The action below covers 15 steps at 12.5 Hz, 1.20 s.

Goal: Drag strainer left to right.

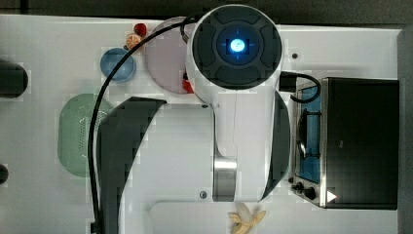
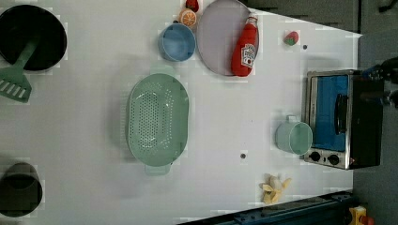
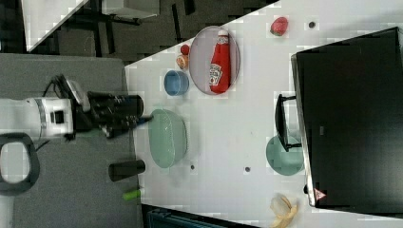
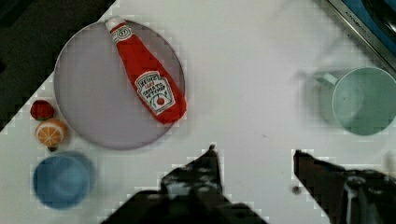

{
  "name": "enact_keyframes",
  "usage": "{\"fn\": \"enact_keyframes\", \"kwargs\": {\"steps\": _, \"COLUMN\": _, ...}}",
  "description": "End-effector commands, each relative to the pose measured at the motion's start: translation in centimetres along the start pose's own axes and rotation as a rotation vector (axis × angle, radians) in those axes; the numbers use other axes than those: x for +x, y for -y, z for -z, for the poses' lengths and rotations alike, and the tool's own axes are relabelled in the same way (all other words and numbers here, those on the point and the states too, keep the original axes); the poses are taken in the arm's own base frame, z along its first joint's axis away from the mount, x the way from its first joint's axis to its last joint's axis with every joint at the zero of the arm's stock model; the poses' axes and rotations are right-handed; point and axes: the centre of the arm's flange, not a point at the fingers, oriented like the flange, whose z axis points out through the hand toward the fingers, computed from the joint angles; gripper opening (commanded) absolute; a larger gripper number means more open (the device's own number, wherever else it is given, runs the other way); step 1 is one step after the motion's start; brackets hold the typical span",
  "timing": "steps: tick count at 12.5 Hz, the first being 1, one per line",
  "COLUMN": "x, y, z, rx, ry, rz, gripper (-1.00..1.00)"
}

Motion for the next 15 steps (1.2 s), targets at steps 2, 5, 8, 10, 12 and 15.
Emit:
{"fn": "enact_keyframes", "kwargs": {"steps": 2, "x": -6.1, "y": -9.6, "z": 9.2, "rx": 0.027, "ry": -0.027, "rz": -0.086, "gripper": 0.80}}
{"fn": "enact_keyframes", "kwargs": {"steps": 5, "x": -9.5, "y": -5.4, "z": 8.2, "rx": -0.006, "ry": -0.036, "rz": 0.004, "gripper": 1.00}}
{"fn": "enact_keyframes", "kwargs": {"steps": 8, "x": -14.4, "y": 0.6, "z": 5.8, "rx": -0.034, "ry": -0.057, "rz": 0.027, "gripper": 1.00}}
{"fn": "enact_keyframes", "kwargs": {"steps": 10, "x": -17.9, "y": 4.5, "z": 3.3, "rx": -0.054, "ry": -0.060, "rz": -0.004, "gripper": 1.00}}
{"fn": "enact_keyframes", "kwargs": {"steps": 12, "x": -21.4, "y": 8.2, "z": 0.2, "rx": -0.072, "ry": -0.051, "rz": -0.055, "gripper": 1.00}}
{"fn": "enact_keyframes", "kwargs": {"steps": 15, "x": -25.6, "y": 12.5, "z": -5.6, "rx": -0.089, "ry": -0.019, "rz": -0.172, "gripper": 1.00}}
